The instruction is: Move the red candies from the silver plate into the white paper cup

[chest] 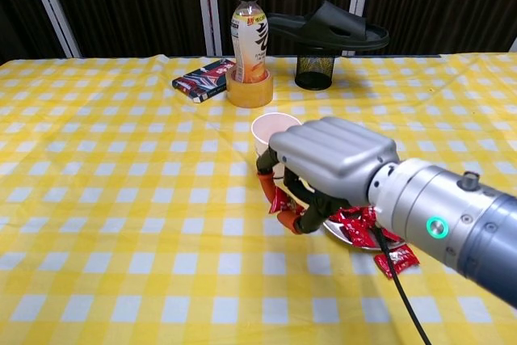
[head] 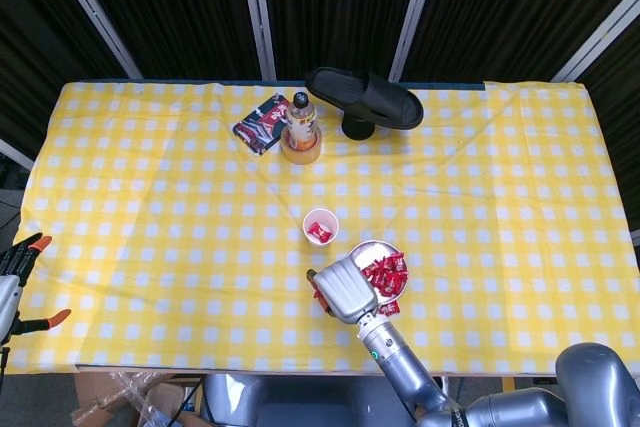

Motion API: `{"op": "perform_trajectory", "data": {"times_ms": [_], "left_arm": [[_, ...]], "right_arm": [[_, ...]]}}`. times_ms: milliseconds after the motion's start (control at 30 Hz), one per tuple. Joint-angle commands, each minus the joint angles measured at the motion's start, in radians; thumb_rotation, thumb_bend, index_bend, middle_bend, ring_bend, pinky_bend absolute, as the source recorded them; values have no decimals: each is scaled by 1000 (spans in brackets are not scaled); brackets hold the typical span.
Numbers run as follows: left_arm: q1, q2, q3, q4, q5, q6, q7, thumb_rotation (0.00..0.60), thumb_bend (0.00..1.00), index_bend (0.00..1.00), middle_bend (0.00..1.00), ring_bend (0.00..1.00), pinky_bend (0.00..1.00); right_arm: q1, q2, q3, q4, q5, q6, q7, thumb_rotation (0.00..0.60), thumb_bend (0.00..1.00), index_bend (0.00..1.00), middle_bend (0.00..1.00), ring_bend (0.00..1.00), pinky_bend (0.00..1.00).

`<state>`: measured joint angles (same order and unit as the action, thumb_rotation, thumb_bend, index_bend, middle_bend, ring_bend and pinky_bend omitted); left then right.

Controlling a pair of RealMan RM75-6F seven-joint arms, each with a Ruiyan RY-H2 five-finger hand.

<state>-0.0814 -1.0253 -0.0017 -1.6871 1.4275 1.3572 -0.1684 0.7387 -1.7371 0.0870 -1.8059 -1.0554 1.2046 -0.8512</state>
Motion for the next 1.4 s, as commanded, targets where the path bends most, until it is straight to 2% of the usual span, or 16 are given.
{"op": "perform_trajectory", "data": {"times_ms": [33,267,533,900,1033,1167,1400], "left_arm": [[0,0,0,-1,0,-1,0,600,24,0,0,0,0],[-2,1,1,-2,1,-5,1,600,24,0,0,0,0],[-8,4,0,-3,-8,-19,-2,600,24,0,0,0,0],[-17,16,-1,-14,-22,-47,-18,600,24,0,0,0,0],[-19,19,-1,-15,-24,-53,-25,600,24,0,0,0,0],[-20,21,-1,-16,-23,-54,-30,600,23,0,0,0,0],[-20,21,-1,-16,-24,-54,-30,600,24,0,0,0,0]], "right_arm": [[13,37,49,-47,11,15,-24,600,500,567,844,948,1000],[60,75,158,-60,75,-1,-40,600,499,567,844,948,1000],[128,48,242,84,174,-74,17,600,499,567,844,948,1000],[187,-19,252,282,200,-141,106,600,499,568,844,948,1000],[198,-33,246,316,202,-152,123,600,500,550,844,948,1000],[204,-43,237,338,199,-153,135,600,499,477,844,948,1000],[204,-38,232,324,179,-125,139,600,469,396,844,948,1000]]}}
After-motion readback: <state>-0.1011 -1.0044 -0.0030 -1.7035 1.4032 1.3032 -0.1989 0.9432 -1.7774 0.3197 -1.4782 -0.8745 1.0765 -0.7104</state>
